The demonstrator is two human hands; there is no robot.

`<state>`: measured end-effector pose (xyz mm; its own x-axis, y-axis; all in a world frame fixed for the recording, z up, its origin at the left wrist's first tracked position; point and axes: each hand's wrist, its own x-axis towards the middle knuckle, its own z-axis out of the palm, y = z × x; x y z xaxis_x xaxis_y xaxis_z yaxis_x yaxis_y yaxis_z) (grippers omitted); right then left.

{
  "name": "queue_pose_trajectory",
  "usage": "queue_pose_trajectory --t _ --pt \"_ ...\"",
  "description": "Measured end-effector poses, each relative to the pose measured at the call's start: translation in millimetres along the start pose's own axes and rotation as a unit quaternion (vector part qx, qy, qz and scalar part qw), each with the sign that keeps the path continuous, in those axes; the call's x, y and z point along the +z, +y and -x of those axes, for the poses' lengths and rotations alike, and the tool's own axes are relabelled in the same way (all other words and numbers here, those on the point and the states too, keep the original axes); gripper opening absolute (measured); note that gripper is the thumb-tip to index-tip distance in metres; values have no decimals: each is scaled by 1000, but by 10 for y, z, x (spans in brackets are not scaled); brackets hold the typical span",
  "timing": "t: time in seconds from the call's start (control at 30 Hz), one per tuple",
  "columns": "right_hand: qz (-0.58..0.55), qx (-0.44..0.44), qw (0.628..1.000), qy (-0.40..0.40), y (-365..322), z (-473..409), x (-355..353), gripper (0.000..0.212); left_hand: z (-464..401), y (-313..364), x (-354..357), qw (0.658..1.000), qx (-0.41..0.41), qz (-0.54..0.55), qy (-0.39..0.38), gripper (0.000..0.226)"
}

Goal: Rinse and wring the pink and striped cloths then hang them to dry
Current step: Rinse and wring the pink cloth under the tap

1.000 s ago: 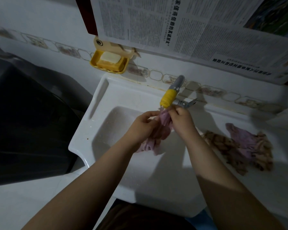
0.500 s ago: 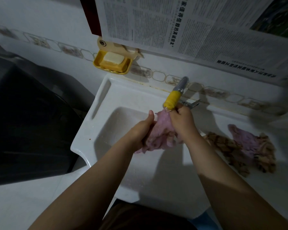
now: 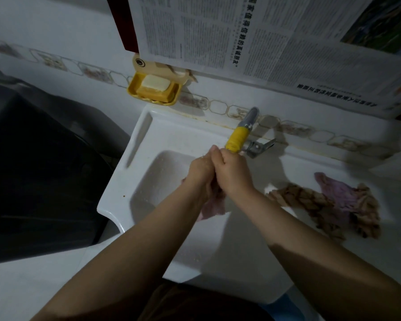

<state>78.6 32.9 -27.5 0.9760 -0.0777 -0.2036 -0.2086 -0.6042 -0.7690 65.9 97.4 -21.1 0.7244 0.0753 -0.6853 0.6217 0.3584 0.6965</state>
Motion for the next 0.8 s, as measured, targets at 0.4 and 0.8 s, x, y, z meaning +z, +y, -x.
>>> queue_pose_trajectory --t 0.4,0.8 --pt "124 -21 991 41 169 -63 -108 36 35 -80 49 997 -58 -52 -3 41" --pt "-63 82 973 -207 116 -31 -272 42 -117 167 -252 980 48 -182 -63 44"
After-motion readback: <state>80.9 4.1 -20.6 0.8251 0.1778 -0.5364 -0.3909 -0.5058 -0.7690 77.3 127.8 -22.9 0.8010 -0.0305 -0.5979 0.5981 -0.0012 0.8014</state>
